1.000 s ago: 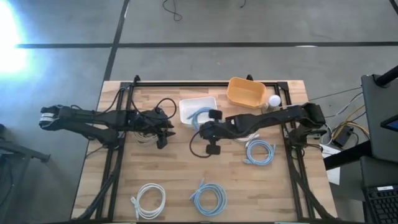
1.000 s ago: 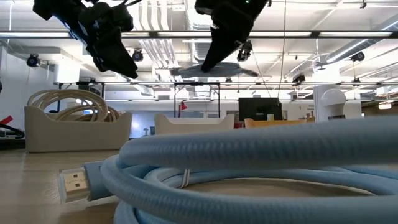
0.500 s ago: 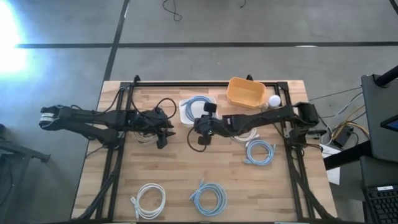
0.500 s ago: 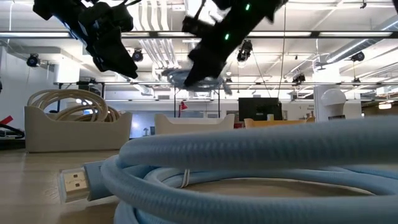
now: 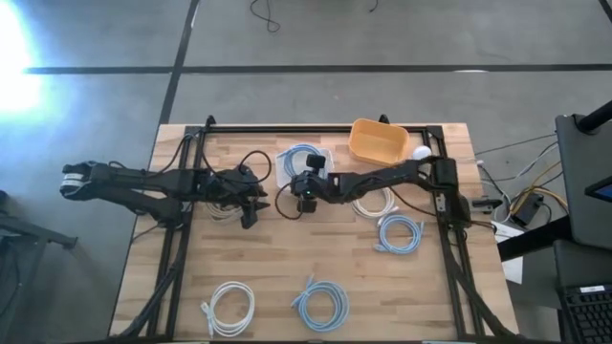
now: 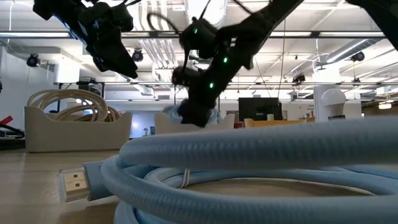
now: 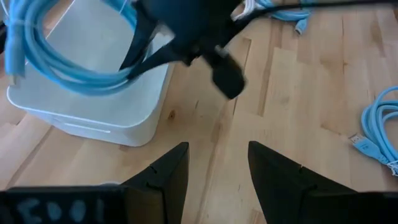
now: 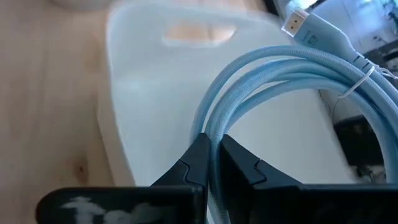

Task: Sort HDMI cables
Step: Put the top left blue HDMI cable into the white bin, then put the bottom blue HDMI cable into the white bin

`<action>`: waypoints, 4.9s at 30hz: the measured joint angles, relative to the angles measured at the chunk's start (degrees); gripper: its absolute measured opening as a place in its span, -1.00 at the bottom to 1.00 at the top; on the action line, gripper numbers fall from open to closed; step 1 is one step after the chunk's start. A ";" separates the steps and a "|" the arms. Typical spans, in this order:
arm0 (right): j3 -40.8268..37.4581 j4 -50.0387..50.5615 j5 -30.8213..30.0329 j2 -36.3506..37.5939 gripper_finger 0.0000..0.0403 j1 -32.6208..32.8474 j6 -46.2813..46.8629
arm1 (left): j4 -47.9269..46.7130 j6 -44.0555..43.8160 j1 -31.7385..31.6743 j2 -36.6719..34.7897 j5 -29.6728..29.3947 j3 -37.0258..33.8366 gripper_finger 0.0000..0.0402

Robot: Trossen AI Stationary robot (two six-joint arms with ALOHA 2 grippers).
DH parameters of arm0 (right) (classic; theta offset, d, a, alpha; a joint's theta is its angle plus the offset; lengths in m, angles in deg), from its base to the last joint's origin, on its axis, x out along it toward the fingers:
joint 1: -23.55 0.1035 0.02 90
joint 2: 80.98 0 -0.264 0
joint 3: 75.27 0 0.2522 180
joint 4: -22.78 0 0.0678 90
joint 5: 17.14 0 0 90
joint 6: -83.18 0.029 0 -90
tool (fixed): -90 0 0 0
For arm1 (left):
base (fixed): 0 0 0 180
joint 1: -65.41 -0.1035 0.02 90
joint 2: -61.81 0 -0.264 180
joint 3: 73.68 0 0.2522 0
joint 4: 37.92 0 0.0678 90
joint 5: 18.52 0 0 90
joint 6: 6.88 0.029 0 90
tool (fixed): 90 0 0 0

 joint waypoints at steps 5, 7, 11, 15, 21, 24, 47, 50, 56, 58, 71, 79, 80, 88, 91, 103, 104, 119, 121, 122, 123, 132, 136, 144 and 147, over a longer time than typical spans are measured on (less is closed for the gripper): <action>1.60 -0.32 -0.22 -3.55 -0.89 -0.63 -0.17 | 0.02 0.02 0.00 0.00 0.00 0.00 -0.15; 2.16 -0.71 -0.29 -4.65 -0.89 -0.79 -0.24 | 0.01 0.03 0.00 0.00 -0.01 0.00 -0.15; 2.42 -0.37 -0.28 -4.87 -0.84 -1.05 0.54 | 0.02 0.03 0.00 0.00 -0.02 0.00 -0.15; 2.20 0.39 0.00 -3.62 -0.76 -1.23 1.25 | 0.02 0.00 0.00 0.00 -0.32 0.00 -0.15; 2.08 1.22 0.22 -0.52 -0.60 -1.16 1.29 | 0.00 -0.02 0.02 0.00 -0.31 0.00 -0.15; 2.08 3.07 0.22 1.54 -0.53 -0.70 1.43 | 0.02 -0.04 0.02 0.00 -0.28 0.00 -0.15; 1.97 19.77 11.82 9.22 -0.11 4.88 12.07 | 0.00 -0.08 0.11 0.00 -0.20 0.00 -0.15; 1.97 22.95 21.02 9.90 -0.08 7.20 14.95 | -0.01 -0.08 0.11 -0.01 -0.20 0.00 -0.15; 1.97 25.11 31.64 9.82 -0.09 13.22 17.43 | -0.02 -0.08 0.11 0.00 -0.20 0.00 -0.15; 1.97 25.41 31.82 9.82 -0.09 14.83 18.08 | -0.01 -0.09 0.11 0.00 -0.20 0.00 -0.15; 1.97 25.48 41.88 8.61 -0.08 20.03 23.23 | -0.04 -1.41 0.15 -0.02 -0.15 0.00 -0.15; 1.97 22.57 43.78 4.05 -0.08 23.77 27.18 | -0.04 -1.92 0.24 -0.01 0.20 0.00 -0.15; 1.97 22.48 43.77 3.45 -0.08 24.02 27.52 | -0.09 -1.92 0.24 0.00 0.26 0.00 -0.15; 2.03 20.72 44.45 -0.94 -0.08 25.08 32.06 | -0.42 -1.04 0.23 -0.02 0.53 0.00 -0.15; 2.22 20.48 45.44 -1.98 -0.09 25.51 33.26 | -0.50 0.11 0.24 -0.02 0.52 0.00 -0.15; 2.49 20.30 41.52 -2.27 -0.70 26.56 33.24 | -0.43 5.01 0.24 -0.02 -0.15 0.00 -0.15; 2.54 20.34 41.73 -2.11 -0.78 26.44 33.14 | -0.35 5.16 0.22 -0.02 -0.56 0.00 -0.15; 8.98 38.78 29.97 3.35 -0.92 21.82 21.05 | 0.01 5.95 0.24 -0.02 -3.52 -0.01 -0.15; 9.30 39.49 25.22 4.59 -0.92 20.53 19.42 | 0.05 5.92 0.23 -0.02 -3.52 0.00 -0.15; 9.31 39.52 23.09 5.32 -0.92 19.76 18.54 | 0.00 5.74 0.23 -0.02 -3.52 -0.01 -0.15; 9.35 39.47 21.35 5.99 -0.92 18.95 17.71 | 0.02 5.51 0.24 -0.02 -3.51 0.00 -0.15; 9.65 38.00 10.27 12.59 -0.92 12.03 9.12 | 0.16 3.86 0.23 -0.02 -3.45 -1.66 -0.15; 9.66 35.67 4.84 14.20 -0.92 8.17 4.86 | 1.11 1.43 0.24 -0.02 -3.43 -3.73 -0.15; 9.59 24.45 2.97 13.51 -0.92 -0.92 -2.92 | 2.73 -0.34 0.24 -0.02 -3.42 -4.52 -0.15; 9.49 22.11 2.93 13.41 -0.92 -3.36 -4.68 | 4.74 -0.24 0.22 -0.02 -3.26 -4.50 -0.15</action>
